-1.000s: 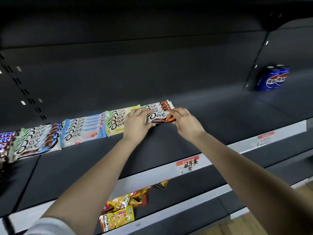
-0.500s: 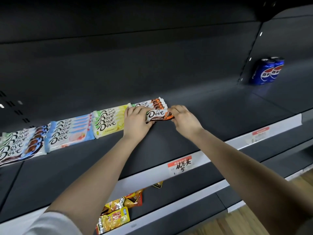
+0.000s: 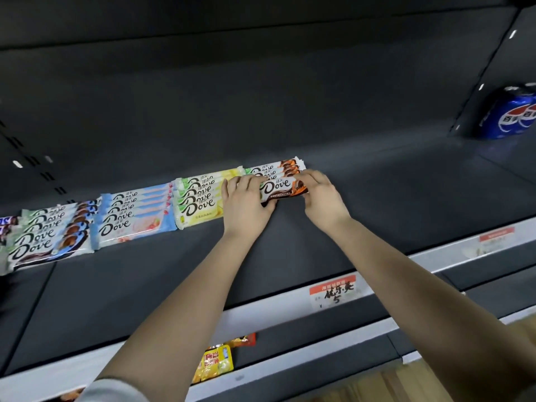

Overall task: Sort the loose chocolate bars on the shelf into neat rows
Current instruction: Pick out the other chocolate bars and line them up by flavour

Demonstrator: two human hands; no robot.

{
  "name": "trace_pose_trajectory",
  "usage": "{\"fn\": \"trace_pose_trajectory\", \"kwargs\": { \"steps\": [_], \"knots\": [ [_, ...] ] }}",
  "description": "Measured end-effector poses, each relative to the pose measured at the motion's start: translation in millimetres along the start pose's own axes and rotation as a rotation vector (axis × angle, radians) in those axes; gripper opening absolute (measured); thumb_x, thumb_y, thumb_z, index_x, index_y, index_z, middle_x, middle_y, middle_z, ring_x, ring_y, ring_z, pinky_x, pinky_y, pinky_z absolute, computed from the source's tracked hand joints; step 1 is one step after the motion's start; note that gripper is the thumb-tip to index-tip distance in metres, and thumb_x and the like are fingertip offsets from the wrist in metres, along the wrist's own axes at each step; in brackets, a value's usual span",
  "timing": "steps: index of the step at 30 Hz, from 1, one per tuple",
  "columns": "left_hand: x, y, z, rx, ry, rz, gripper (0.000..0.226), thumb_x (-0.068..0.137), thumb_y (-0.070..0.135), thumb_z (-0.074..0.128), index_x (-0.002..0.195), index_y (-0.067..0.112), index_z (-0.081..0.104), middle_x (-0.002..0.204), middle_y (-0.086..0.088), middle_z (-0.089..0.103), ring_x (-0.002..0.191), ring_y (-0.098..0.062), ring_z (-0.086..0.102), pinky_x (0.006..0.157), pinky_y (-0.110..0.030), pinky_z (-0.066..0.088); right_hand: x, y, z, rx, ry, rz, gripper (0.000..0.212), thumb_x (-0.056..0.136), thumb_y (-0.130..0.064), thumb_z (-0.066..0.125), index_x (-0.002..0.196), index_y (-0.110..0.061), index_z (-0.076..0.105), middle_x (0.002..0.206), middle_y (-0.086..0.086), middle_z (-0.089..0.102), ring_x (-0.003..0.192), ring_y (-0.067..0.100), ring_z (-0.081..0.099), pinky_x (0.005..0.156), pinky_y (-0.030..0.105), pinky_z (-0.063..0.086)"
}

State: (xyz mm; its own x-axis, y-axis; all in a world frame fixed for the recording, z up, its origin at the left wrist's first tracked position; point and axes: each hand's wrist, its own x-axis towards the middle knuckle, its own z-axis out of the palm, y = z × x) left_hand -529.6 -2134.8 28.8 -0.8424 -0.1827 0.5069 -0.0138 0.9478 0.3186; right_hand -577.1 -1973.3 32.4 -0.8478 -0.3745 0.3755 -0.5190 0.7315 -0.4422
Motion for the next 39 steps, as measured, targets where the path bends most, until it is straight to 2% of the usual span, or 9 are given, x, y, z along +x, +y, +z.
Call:
{"fn": "trace_pose_trajectory", "kwargs": {
  "steps": [8, 13, 20, 24, 27, 30, 33, 37, 39],
  "knots": [
    [-1, 1, 3, -0.015, 0.024, -0.03, 0.047, 0.071, 0.038, 0.064, 0.112, 0.015, 0.057, 0.116, -0.001, 0.055, 0.115, -0.026, 0.041, 0.109, -0.043, 0.026, -1, 4, 3, 0.016, 0.039, -0.065, 0.045, 0.085, -0.005, 0.052, 0.128, -0.014, 0.052, 0.133, 0.0, 0.048, 0.133, 0.017, 0.03, 0.101, 0.029, 0.037],
    [-2, -1, 2, -0.08, 0.027, -0.074, 0.043, 0.07, 0.038, 0.064, 0.107, 0.017, 0.059, 0.116, 0.002, 0.054, 0.113, -0.024, 0.039, 0.106, -0.033, 0.024, -3, 3, 4, 0.013, 0.097, -0.073, 0.04, 0.084, -0.013, 0.057, 0.123, -0.015, 0.057, 0.126, -0.002, 0.054, 0.129, 0.018, 0.034, 0.102, 0.031, 0.039],
    [-1, 0, 1, -0.086, -0.004, -0.085, 0.036, 0.075, 0.035, 0.059, 0.108, 0.019, 0.058, 0.117, 0.003, 0.055, 0.115, -0.023, 0.04, 0.109, -0.035, 0.021, -2, 3, 3, -0.052, 0.058, -0.057, 0.043, 0.083, -0.025, 0.062, 0.125, -0.016, 0.055, 0.128, 0.0, 0.051, 0.126, 0.019, 0.036, 0.101, 0.038, 0.04],
    [-1, 1, -3, -0.093, -0.024, -0.085, 0.037, 0.08, 0.029, 0.054, 0.115, 0.017, 0.054, 0.12, 0.001, 0.056, 0.121, -0.025, 0.04, 0.114, -0.04, 0.01, -4, -2, 3, -0.116, 0.114, -0.067, 0.041, 0.082, -0.022, 0.059, 0.123, -0.017, 0.055, 0.132, 0.005, 0.046, 0.128, 0.025, 0.036, 0.108, 0.045, 0.028],
    [-1, 0, -12, -0.186, 0.018, -0.105, 0.04, 0.081, 0.025, 0.04, 0.116, 0.014, 0.054, 0.119, -0.004, 0.059, 0.117, -0.028, 0.045, 0.114, -0.043, 0.016, -6, -10, -2, -0.226, 0.121, -0.154, 0.04, 0.081, -0.017, 0.059, 0.121, -0.015, 0.056, 0.13, 0.008, 0.048, 0.127, 0.029, 0.038, 0.111, 0.054, 0.02],
    [-3, -17, -27, -0.18, 0.064, -0.144, 0.044, 0.078, 0.022, 0.033, 0.113, 0.012, 0.057, 0.116, -0.007, 0.062, 0.111, -0.03, 0.049, 0.11, -0.045, 0.022, 0, -24, -6, -0.287, 0.06, -0.241, 0.036, 0.084, -0.016, 0.056, 0.12, -0.012, 0.057, 0.134, 0.009, 0.046, 0.132, 0.028, 0.034, 0.112, 0.053, 0.014],
    [-11, -50, -47, -0.097, 0.076, -0.173, 0.041, 0.081, 0.021, 0.037, 0.115, 0.012, 0.059, 0.121, -0.007, 0.06, 0.114, -0.031, 0.048, 0.108, -0.04, 0.024, 14, -59, -2, -0.169, 0.088, -0.229, 0.034, 0.086, -0.014, 0.051, 0.119, -0.012, 0.056, 0.136, 0.007, 0.043, 0.133, 0.026, 0.032, 0.114, 0.048, 0.018],
    [-19, -101, -86, -0.021, 0.121, -0.254, 0.036, 0.088, 0.017, 0.045, 0.122, 0.016, 0.056, 0.13, -0.002, 0.056, 0.123, -0.026, 0.044, 0.114, -0.04, 0.014, 25, -121, 25, -0.054, 0.124, -0.343, 0.033, 0.08, -0.009, 0.058, 0.113, -0.006, 0.06, 0.128, 0.016, 0.051, 0.124, 0.033, 0.043, 0.108, 0.047, 0.032],
    [-24, -125, -107, 0.015, 0.146, -0.289, 0.036, 0.087, 0.016, 0.049, 0.122, 0.016, 0.056, 0.13, -0.002, 0.056, 0.124, -0.025, 0.044, 0.114, -0.039, 0.013, 26, -152, 43, -0.019, 0.108, -0.381, 0.033, 0.081, -0.012, 0.054, 0.113, -0.006, 0.059, 0.127, 0.016, 0.052, 0.121, 0.033, 0.045, 0.103, 0.044, 0.038]
  ]
}}
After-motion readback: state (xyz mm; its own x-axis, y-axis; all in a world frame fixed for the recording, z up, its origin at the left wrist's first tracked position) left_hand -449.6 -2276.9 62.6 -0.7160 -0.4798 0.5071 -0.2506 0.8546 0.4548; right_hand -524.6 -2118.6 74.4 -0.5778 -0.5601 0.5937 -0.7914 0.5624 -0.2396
